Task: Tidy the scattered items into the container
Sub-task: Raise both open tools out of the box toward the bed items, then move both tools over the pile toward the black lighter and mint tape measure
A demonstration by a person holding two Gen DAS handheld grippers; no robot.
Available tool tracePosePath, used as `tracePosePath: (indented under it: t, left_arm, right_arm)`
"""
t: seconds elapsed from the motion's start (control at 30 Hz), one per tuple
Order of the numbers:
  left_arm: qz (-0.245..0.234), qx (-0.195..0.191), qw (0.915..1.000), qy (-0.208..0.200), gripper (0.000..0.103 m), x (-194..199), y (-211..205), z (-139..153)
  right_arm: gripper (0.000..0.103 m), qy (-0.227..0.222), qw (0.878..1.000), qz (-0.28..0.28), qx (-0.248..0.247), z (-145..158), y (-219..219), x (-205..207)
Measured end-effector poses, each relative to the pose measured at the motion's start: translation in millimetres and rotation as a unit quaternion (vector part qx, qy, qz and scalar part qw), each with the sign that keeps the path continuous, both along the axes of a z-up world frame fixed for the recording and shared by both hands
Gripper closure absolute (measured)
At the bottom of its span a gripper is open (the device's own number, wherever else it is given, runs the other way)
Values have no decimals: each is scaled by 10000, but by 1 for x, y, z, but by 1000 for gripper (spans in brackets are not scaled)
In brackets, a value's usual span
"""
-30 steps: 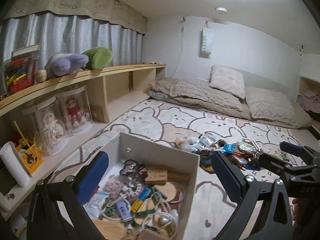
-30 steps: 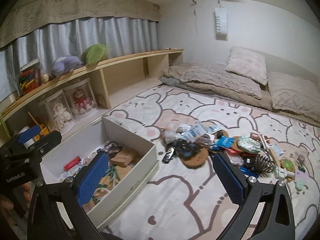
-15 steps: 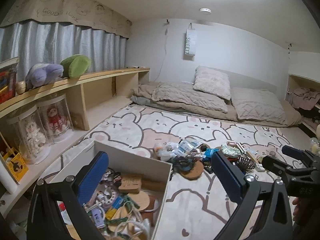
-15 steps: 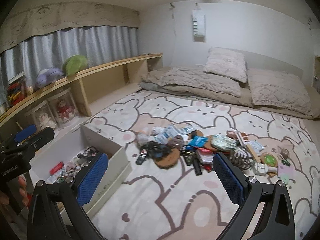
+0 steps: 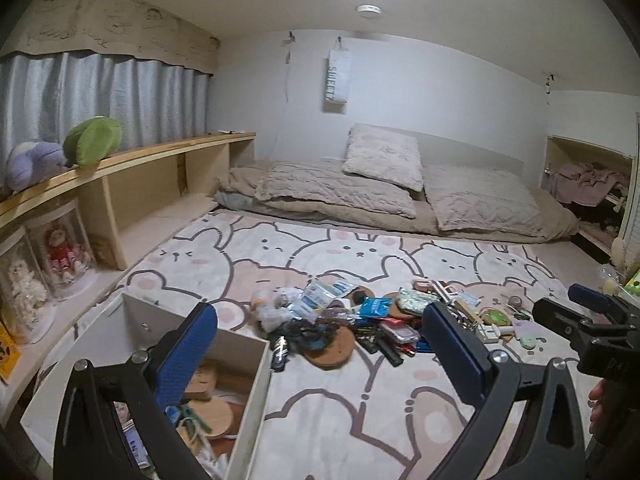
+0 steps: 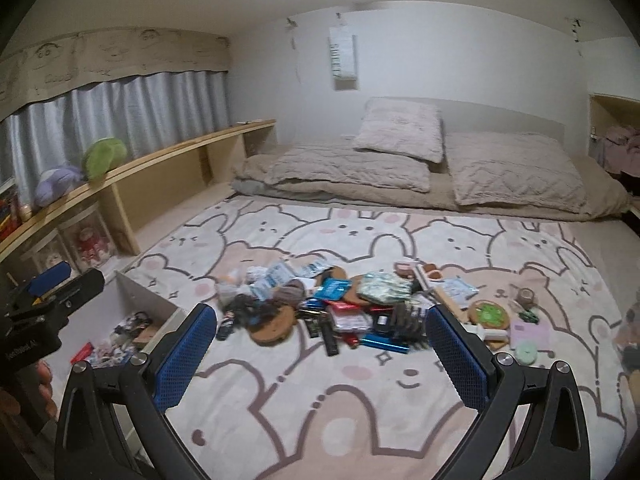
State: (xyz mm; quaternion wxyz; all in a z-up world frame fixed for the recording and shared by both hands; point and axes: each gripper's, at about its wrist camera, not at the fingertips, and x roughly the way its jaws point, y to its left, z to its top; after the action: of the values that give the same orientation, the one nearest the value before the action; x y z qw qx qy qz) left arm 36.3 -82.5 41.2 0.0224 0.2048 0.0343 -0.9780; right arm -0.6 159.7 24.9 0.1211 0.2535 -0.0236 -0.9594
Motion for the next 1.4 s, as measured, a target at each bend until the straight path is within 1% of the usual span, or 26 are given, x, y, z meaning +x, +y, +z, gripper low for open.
tracePosePath:
  t: [0.4,0.67,1.0,1.2,1.4]
  left_arm:
    - [-334,-77,9994,-74,0,-37,44,-2]
    - [-545,-146,9983,-162,0,-62,71,-9]
    - [-589,-149,9977,-284,0,-94,89,-25]
    - [-626,-164,9972,-380,0,-110,95,-41]
    - [-655,-58,9970,-414,0,-118,94,-57]
  right_arm:
    - [0,-61,9991,-406,72,-11,48,-16]
    - [0,-118,9982,-585,15,-18,74,-28]
    - [0,-223,9975,-673,35,-34,89,-49]
    - [0,-279,9974,-657,54,-47,91,-60]
    - [0,-63,9978,-656,-112,-55,93,-62]
